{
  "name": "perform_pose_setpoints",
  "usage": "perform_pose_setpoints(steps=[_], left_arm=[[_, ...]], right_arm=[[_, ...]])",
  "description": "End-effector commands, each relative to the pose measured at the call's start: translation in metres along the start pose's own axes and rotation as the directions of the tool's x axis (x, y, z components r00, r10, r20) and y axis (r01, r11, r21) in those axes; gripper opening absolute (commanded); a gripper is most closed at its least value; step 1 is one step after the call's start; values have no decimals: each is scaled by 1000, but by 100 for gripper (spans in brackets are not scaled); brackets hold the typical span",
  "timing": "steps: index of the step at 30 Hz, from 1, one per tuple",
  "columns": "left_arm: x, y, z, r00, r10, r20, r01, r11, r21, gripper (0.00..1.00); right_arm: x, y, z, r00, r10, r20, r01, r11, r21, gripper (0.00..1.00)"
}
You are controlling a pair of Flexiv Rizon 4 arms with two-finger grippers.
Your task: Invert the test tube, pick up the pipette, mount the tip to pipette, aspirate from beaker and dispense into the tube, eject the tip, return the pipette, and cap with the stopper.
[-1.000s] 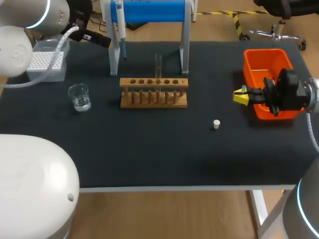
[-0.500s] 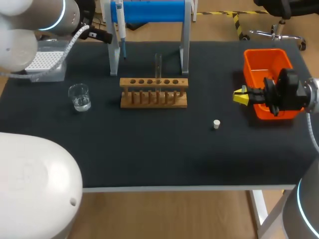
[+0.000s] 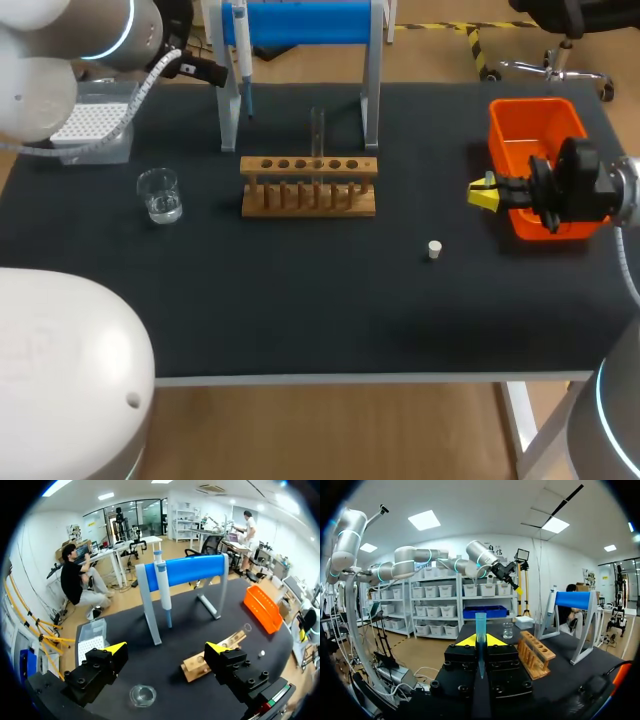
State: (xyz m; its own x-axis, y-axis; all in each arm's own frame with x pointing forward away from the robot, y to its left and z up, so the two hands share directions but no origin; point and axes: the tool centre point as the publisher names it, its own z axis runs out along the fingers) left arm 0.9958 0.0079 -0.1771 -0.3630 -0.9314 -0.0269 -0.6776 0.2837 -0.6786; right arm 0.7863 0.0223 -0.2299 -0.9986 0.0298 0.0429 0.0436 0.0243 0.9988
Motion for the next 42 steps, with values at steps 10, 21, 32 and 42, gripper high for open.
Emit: perform_pose_setpoints(steps=[10, 21, 32, 42], left_arm=[[0, 0, -1, 1000, -1, 2, 1, 1000, -3, 100], [3, 4, -2, 1000, -24, -4, 25, 1000, 14, 100], [-2, -2, 7, 995, -101, 7, 101, 993, 61, 100], [-2, -23, 19, 989, -148, 27, 143, 979, 144, 100]], right_arm=[[1, 0, -1, 1000, 0, -1, 0, 1000, 1, 0], [1, 0, -1, 1000, 0, -1, 0, 1000, 1, 0], [1, 0, -1, 1000, 0, -1, 0, 1000, 1, 0], [1, 0, -1, 1000, 0, -1, 0, 1000, 1, 0]])
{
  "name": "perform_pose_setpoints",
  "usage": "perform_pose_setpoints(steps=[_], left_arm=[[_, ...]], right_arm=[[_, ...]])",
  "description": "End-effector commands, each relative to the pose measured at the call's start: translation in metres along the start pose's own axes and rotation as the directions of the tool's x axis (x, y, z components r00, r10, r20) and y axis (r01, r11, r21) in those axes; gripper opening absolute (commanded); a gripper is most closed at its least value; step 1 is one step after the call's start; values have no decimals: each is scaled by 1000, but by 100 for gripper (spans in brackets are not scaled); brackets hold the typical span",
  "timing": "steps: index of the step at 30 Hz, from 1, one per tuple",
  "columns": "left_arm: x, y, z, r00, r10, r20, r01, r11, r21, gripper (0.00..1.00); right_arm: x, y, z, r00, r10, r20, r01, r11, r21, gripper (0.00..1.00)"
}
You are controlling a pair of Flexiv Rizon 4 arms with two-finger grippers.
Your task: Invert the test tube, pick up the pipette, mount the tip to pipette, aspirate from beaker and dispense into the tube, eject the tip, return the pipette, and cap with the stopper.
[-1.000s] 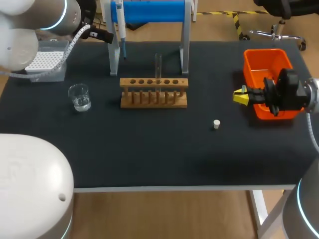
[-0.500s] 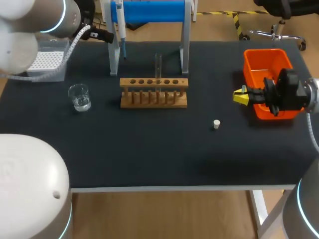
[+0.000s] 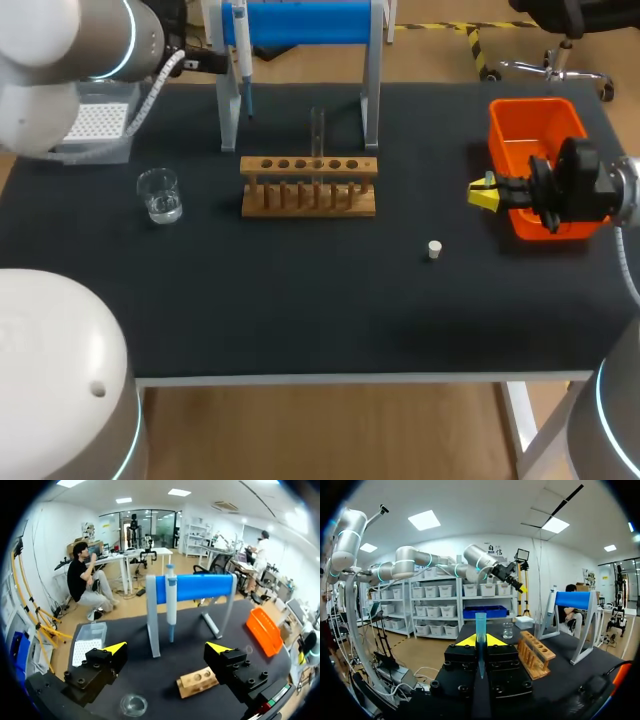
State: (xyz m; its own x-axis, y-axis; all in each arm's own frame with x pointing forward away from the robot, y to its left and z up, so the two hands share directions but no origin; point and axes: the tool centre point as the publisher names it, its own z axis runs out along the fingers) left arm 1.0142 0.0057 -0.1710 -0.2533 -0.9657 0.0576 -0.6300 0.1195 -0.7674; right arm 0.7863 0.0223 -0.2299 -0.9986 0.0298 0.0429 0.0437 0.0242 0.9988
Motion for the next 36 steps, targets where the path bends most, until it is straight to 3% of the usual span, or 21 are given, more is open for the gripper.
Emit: perform_pose_setpoints(steps=[1, 36], left_arm=[[4, -5, 14, 1000, -11, 11, 11, 1000, 17, 100], [37, -29, 70, 995, -94, 39, 89, 989, 117, 100]], right_arm=[[1, 0, -1, 1000, 0, -1, 0, 1000, 1, 0], [1, 0, -1, 1000, 0, -1, 0, 1000, 1, 0]])
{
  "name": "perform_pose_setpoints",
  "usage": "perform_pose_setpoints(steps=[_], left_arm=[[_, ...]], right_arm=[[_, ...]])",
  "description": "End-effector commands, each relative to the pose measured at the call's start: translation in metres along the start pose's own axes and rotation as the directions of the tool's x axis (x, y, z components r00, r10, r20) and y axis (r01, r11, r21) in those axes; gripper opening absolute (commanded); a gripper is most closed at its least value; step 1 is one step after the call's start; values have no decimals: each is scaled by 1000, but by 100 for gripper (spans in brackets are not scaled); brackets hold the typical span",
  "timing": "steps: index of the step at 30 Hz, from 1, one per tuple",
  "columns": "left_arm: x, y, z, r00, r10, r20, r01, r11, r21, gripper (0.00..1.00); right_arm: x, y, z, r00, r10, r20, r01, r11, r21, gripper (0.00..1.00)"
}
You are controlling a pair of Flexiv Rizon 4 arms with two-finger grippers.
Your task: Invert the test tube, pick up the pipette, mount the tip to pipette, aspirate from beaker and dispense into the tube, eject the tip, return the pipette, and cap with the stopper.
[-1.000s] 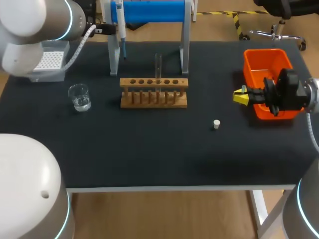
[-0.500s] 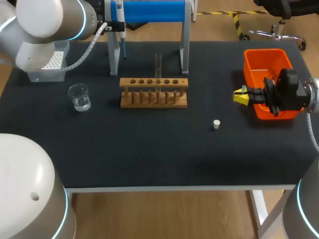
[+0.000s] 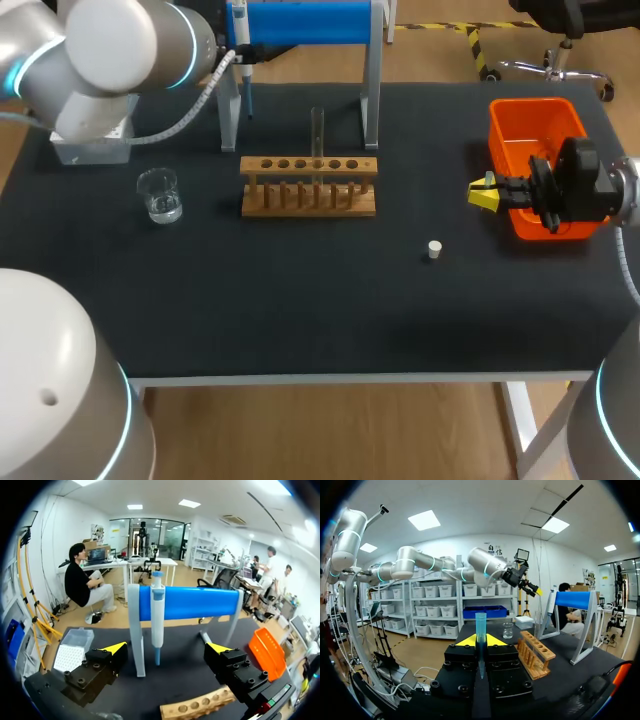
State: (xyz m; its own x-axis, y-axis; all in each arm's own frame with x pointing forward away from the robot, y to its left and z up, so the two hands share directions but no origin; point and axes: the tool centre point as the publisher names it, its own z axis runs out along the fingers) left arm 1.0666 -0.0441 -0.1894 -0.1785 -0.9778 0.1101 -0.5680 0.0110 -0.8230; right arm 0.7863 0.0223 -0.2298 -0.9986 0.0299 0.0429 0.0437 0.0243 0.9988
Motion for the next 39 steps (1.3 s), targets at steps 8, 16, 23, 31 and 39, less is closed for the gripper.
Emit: perform_pose_setpoints(steps=[8, 16, 23, 31, 39], left_arm=[[3, -12, 19, 999, -9, 40, 7, 999, 49, 100], [5, -18, 31, 999, -14, 45, 11, 998, 69, 100], [2, -24, 40, 998, -25, 54, 21, 996, 84, 100], [3, -29, 50, 997, -36, 61, 30, 995, 96, 100], [10, -31, 66, 998, -44, 54, 38, 994, 101, 100]], right_arm=[[1, 0, -1, 1000, 0, -1, 0, 1000, 1, 0], [1, 0, -1, 1000, 0, -1, 0, 1000, 1, 0], [1, 0, -1, 1000, 0, -1, 0, 1000, 1, 0], [1, 0, -1, 1000, 0, -1, 0, 1000, 1, 0], [1, 0, -1, 1000, 0, -1, 0, 1000, 1, 0]])
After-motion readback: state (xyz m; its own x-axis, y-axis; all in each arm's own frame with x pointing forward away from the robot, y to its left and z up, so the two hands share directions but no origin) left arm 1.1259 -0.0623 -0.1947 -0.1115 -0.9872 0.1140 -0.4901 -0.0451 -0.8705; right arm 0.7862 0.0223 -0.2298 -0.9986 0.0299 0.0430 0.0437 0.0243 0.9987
